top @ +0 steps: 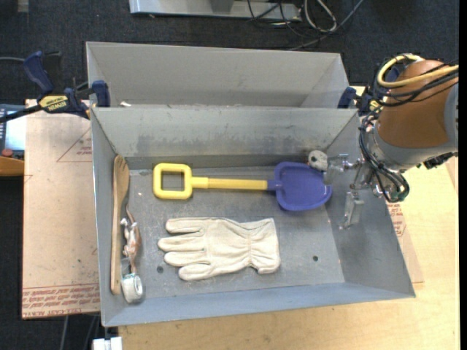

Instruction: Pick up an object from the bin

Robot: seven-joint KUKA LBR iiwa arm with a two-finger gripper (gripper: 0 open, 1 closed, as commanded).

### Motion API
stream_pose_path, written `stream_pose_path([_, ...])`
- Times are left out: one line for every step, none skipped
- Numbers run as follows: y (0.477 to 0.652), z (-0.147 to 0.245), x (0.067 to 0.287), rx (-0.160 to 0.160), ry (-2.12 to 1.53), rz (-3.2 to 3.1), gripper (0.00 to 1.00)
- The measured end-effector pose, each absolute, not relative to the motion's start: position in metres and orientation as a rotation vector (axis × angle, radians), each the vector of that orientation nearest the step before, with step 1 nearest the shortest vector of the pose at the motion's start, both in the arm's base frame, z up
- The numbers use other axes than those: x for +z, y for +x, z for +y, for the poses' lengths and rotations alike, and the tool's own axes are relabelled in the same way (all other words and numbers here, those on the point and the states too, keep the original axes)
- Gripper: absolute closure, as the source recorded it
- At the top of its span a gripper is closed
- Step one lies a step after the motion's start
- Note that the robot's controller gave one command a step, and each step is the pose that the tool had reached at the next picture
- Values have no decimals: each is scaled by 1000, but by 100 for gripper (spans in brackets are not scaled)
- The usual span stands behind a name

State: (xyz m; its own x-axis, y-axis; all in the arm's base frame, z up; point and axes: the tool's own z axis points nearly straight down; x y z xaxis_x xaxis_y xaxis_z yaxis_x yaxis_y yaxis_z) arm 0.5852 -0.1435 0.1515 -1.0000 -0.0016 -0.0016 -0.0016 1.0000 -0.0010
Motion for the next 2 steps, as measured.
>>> stream_pose_path([585, -143, 152, -2, -2, 3140, 0])
stream_pose_path([584, -138, 136, -6, 13, 3129, 0])
